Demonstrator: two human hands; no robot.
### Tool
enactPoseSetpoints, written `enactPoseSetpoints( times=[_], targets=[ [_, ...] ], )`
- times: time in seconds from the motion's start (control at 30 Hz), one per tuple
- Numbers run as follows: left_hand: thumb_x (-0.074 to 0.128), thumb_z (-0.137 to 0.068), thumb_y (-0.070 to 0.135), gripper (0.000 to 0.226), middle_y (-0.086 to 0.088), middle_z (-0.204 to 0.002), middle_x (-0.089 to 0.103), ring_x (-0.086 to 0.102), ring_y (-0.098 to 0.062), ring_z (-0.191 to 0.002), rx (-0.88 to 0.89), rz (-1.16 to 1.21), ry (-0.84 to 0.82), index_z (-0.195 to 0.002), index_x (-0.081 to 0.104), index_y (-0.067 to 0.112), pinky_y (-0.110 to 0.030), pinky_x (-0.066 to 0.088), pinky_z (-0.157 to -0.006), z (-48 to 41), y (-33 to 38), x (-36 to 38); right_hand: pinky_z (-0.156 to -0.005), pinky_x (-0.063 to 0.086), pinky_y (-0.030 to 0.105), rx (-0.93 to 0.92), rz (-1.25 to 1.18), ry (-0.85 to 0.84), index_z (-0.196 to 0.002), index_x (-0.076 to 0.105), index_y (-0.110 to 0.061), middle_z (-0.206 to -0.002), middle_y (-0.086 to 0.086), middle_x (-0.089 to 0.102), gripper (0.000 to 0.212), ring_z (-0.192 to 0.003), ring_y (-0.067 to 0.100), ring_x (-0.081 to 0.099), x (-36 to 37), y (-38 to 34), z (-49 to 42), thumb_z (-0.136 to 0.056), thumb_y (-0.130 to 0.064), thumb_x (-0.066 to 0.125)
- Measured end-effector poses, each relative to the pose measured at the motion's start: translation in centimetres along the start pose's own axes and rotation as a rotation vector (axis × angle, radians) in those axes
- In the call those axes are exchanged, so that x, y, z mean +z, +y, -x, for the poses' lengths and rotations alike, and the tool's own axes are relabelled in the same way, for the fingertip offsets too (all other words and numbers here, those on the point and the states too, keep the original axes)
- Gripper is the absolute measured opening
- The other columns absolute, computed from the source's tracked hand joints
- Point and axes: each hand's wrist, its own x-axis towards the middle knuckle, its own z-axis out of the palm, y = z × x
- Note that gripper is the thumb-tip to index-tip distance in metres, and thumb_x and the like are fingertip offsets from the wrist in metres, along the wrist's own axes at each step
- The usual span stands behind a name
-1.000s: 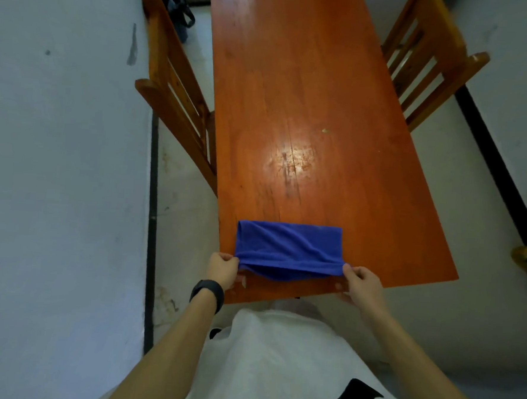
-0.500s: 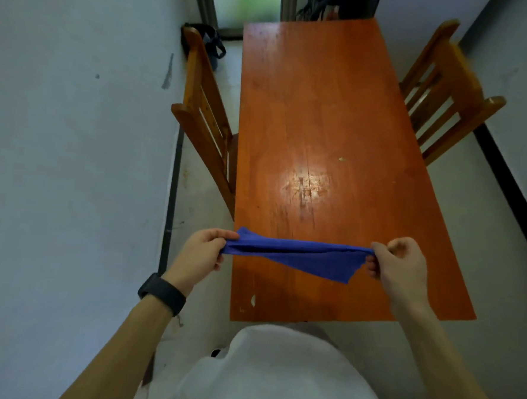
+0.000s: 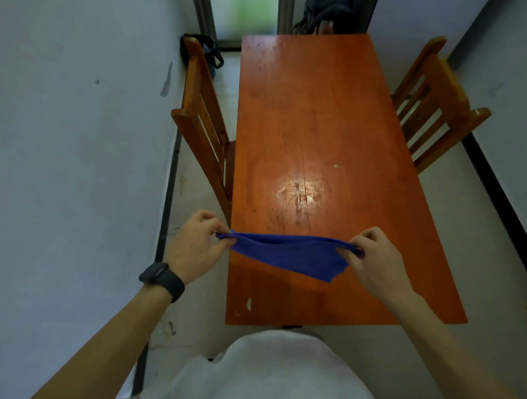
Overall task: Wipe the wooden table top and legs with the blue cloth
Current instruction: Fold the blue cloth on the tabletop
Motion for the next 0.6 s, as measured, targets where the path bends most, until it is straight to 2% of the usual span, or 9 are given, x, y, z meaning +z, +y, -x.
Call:
enactPoseSetpoints(
  times=[0.07,0.17,0.3,0.37,0.47,0.53,0.6],
  targets=[
    [0.069,-0.088,0.037,0.012,0.009,-0.093,0.057,0.055,-0.007,-0.082,-0.051,-0.070,-0.052,-0.086,0.060,0.028,-0.023,0.048,-0.070,-0.7,-0.7,-0.4,-0.062,0.041,0.018,-0.088,-0.022,0.014,-0.086,0.069,-0.012,-0.097,-0.005,0.057,0.010,-0.075,0.012,0.057,-0.4,0.7,-0.8,-0.088,-0.021,0.072],
    [0.064,-0.090,0.044,0.017,0.010,-0.083,0.058,0.055,-0.008,-0.075,-0.091,-0.265,-0.139,-0.087,0.059,0.028,-0.029,0.052,-0.067,-0.6,-1.4,0.4,-0.064,0.050,0.028,-0.126,-0.039,-0.101,-0.090,0.071,-0.013,-0.089,-0.002,0.065,0.003,-0.077,0.018,0.063,0.1,0.9,-1.1,-0.089,-0.015,0.070],
    [0.065,-0.090,0.039,0.014,0.009,-0.083,0.061,0.054,-0.008,-0.075,0.007,-0.238,-0.109,-0.091,0.063,0.025,-0.025,0.048,-0.065,1.4,-2.6,0.9,-0.061,0.043,0.022,-0.159,-0.004,-0.140,-0.101,0.074,-0.018,-0.083,-0.010,0.067,0.012,-0.072,0.010,0.058,0.1,1.5,0.1,-0.093,-0.014,0.066],
    [0.065,-0.090,0.039,0.014,0.009,-0.084,0.063,0.054,-0.007,-0.076,0.040,-0.227,-0.131,-0.094,0.064,0.026,-0.023,0.046,-0.066,2.4,-3.2,0.4,-0.061,0.044,0.026,-0.185,0.021,-0.161,-0.105,0.073,-0.022,-0.082,-0.013,0.065,0.016,-0.072,0.009,0.055,-0.1,1.7,1.3,-0.096,-0.017,0.061],
    [0.063,-0.092,0.036,0.010,0.013,-0.086,0.063,0.056,-0.003,-0.079,-0.005,-0.114,-0.219,-0.099,0.066,0.028,-0.017,0.041,-0.066,3.4,-3.0,-0.2,-0.062,0.045,0.030,-0.136,0.034,-0.241,-0.099,0.069,-0.026,-0.080,-0.012,0.065,0.015,-0.071,0.011,0.056,-0.2,1.9,2.7,-0.099,-0.021,0.056],
    [0.061,-0.094,0.032,0.010,0.014,-0.088,0.065,0.060,-0.001,-0.082,-0.089,0.075,-0.301,-0.103,0.066,0.029,-0.015,0.043,-0.071,3.5,-2.7,-0.6,-0.059,0.044,0.028,-0.045,-0.071,-0.337,-0.091,0.065,-0.027,-0.074,-0.011,0.065,0.014,-0.064,0.009,0.057,-0.4,2.1,3.1,-0.100,-0.023,0.054],
    [0.057,-0.097,0.030,0.012,0.012,-0.091,0.067,0.062,-0.001,-0.085,-0.161,0.183,-0.354,-0.105,0.065,0.027,-0.015,0.045,-0.073,2.7,-2.4,-0.4,-0.060,0.047,0.028,0.044,-0.186,-0.396,-0.090,0.064,-0.028,-0.073,-0.009,0.066,0.016,-0.064,0.007,0.060,-0.5,2.2,2.7,-0.100,-0.027,0.053]
  ],
)
